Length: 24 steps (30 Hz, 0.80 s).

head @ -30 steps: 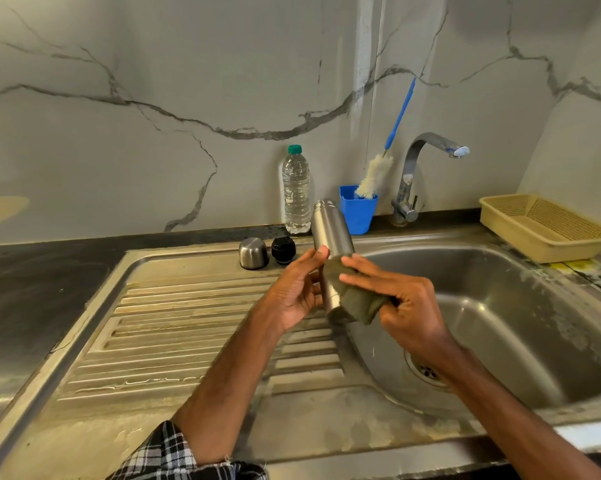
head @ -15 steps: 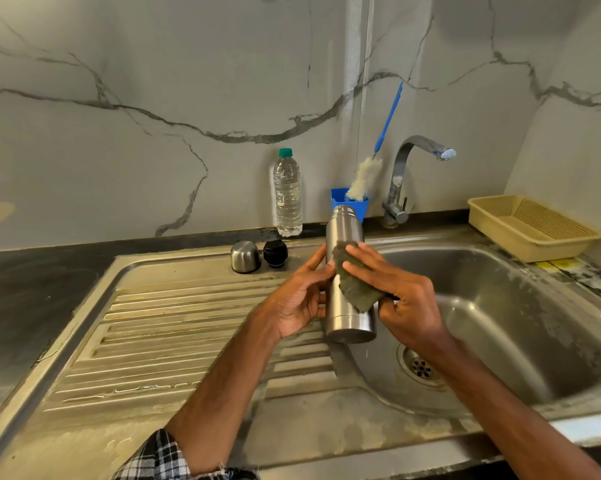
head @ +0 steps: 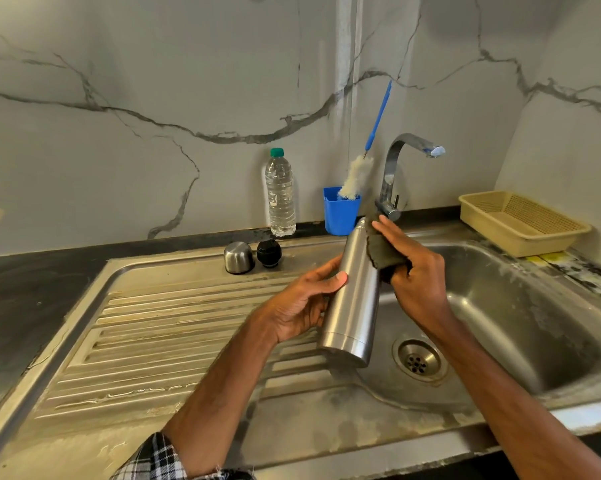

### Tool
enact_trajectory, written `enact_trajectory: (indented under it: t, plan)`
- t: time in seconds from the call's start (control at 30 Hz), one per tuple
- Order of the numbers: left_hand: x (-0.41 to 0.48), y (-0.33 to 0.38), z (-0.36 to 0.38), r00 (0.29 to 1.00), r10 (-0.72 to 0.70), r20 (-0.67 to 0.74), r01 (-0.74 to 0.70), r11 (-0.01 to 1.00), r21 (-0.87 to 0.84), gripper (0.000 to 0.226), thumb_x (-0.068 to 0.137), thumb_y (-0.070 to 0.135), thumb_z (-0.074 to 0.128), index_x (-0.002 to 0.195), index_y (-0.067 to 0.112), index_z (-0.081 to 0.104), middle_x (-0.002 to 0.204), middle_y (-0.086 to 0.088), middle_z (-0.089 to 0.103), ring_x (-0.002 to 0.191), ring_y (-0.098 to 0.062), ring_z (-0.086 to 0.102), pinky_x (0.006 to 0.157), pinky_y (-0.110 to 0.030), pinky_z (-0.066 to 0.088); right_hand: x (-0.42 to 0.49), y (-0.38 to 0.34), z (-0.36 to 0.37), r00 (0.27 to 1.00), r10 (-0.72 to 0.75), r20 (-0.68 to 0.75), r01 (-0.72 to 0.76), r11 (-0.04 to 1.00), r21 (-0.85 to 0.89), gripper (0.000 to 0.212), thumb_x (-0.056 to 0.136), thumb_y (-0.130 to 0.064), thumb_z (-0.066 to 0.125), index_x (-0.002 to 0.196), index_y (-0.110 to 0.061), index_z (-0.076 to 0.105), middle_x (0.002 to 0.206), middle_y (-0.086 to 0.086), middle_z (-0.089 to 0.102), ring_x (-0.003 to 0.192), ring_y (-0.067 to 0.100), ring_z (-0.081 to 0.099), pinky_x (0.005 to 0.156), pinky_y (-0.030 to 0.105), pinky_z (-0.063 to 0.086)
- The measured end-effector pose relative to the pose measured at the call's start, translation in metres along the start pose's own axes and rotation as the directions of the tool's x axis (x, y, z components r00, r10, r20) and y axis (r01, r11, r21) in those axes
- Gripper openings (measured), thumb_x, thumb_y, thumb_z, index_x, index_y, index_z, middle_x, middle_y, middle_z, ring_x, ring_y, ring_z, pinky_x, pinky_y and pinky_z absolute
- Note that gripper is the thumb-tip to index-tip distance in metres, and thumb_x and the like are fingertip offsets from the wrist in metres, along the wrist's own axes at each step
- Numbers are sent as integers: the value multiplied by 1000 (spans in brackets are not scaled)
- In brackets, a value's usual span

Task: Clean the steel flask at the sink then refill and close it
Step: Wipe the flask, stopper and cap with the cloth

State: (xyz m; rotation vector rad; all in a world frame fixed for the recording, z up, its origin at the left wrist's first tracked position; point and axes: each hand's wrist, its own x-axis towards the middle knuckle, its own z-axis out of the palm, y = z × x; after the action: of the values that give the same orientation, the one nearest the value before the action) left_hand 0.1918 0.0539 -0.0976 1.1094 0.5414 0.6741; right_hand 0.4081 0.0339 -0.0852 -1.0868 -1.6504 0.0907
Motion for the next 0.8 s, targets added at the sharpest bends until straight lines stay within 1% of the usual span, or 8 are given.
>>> enact_trajectory:
  t: [0.1, 0.2, 0.3, 0.43, 0.5, 0.57, 0.67, 0.8]
  plan:
    - [1, 0, 3, 1000, 11, -16, -11, 1000, 9, 70, 89, 30, 76, 152, 28, 46, 153, -19, 47, 126, -29, 53, 119, -57, 32, -6, -5, -1, 991, -119, 63, 120, 993, 0, 73, 74, 29, 54, 138, -8, 58, 150, 3, 49, 144, 11, 39, 116, 41, 38]
    - [-2, 4, 4, 1000, -3, -29, 2, 1000, -23, 66, 88, 26, 74, 150, 23, 49, 141, -16, 58, 119, -24, 61, 107, -43, 50, -3, -6, -3, 970, -214, 116, 216, 976, -8, 66, 76, 27, 58, 133, -8, 63, 146, 3, 54, 144, 16, 41, 117, 39, 38]
    - [-5, 3, 9, 1000, -24, -12, 23, 998, -58, 58, 92, 20, 65, 148, 17, 51, 130, -10, 65, 106, -18, 69, 89, -31, 59, 5, 3, -8, 999, -41, -17, 40, 998, -42, 75, 76, 25, 57, 138, -16, 59, 147, -4, 53, 139, 2, 44, 114, 31, 41]
    - [-3, 0, 3, 998, -48, -27, 46, 996, -70, 53, 94, 23, 70, 143, 8, 56, 145, -25, 53, 134, -42, 51, 115, -52, 41, 2, 5, -8, 997, 63, -34, -65, 996, -60, 82, 73, 25, 53, 144, -17, 53, 150, -1, 49, 133, -16, 38, 114, 21, 38]
    - [-3, 1, 4, 995, -74, -70, 68, 994, -80, 44, 89, 26, 75, 126, 2, 69, 133, -26, 63, 124, -38, 61, 108, -47, 50, 1, 3, -5, 997, 69, -46, -72, 996, -56, 82, 72, 26, 50, 143, -15, 54, 149, 2, 49, 132, -17, 38, 114, 21, 37]
    - [-3, -2, 6, 991, -83, -107, 67, 988, -142, 35, 88, 24, 74, 115, 1, 75, 119, -20, 72, 106, -28, 72, 94, -37, 59, -2, 1, -2, 997, 67, -31, -68, 996, -51, 81, 72, 27, 51, 143, -13, 53, 149, 3, 48, 134, -13, 38, 114, 18, 35]
    - [-1, -3, 10, 983, -105, -148, 77, 980, -185, 59, 86, 29, 78, 134, -1, 61, 128, -21, 67, 115, -31, 68, 101, -41, 55, -4, 1, 2, 999, 33, 35, -31, 998, -58, 82, 73, 26, 56, 145, -13, 51, 152, 5, 46, 139, 4, 41, 115, 24, 36]
    - [0, -2, 14, 972, -149, -180, 128, 984, -123, 67, 82, 37, 79, 135, 2, 57, 117, -16, 72, 104, -27, 72, 89, -38, 59, -5, 7, 5, 996, 15, 91, -8, 997, -75, 82, 73, 27, 59, 145, -11, 50, 153, 6, 45, 140, 12, 43, 115, 22, 36]
